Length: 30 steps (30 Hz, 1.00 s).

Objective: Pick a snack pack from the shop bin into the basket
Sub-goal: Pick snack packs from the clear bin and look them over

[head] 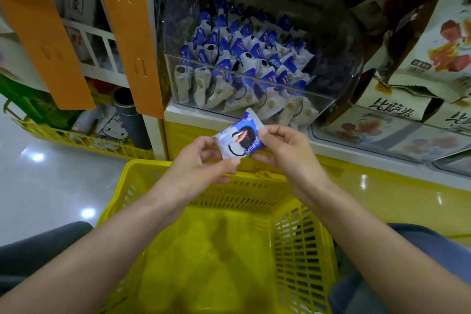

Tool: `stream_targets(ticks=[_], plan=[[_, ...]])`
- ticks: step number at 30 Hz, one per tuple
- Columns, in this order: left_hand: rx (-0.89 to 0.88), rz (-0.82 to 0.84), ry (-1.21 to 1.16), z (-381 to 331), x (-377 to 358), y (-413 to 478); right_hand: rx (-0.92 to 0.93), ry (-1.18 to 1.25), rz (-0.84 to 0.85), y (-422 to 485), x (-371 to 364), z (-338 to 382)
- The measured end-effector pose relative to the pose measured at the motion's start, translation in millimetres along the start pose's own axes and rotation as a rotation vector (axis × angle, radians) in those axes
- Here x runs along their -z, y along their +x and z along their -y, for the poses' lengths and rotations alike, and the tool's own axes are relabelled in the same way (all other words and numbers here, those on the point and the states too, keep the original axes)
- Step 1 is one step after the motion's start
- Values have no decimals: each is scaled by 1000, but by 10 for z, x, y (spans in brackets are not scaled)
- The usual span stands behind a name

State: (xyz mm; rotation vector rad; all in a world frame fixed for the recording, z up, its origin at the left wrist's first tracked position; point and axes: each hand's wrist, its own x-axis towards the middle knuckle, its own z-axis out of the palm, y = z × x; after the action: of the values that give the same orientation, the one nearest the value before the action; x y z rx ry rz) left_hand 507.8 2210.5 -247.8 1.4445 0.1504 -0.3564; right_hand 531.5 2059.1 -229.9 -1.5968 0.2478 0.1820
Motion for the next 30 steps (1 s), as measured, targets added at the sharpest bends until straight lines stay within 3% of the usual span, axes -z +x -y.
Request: stream_targets(ticks=[2, 6, 11, 14, 16, 22, 30], plan=[[-58, -82, -2, 2, 35, 33, -57, 6, 42, -16, 16, -20], [-139, -237, -10, 23, 95, 101, -66, -206, 205, -63, 18, -80], [-236, -240, 216, 53, 133, 103, 70, -696, 288, -90, 19, -156], [-362, -185, 491, 64, 126, 70, 177, -641, 275, -114, -41, -141], [-393, -141, 551, 62, 92, 36, 213, -533, 243, -107, -64, -108], [-341, -132, 474, 70, 76, 25, 210, -415, 245, -92, -54, -105], [-47, -70, 179, 165, 35, 105, 512, -778, 149, -160, -27, -210]])
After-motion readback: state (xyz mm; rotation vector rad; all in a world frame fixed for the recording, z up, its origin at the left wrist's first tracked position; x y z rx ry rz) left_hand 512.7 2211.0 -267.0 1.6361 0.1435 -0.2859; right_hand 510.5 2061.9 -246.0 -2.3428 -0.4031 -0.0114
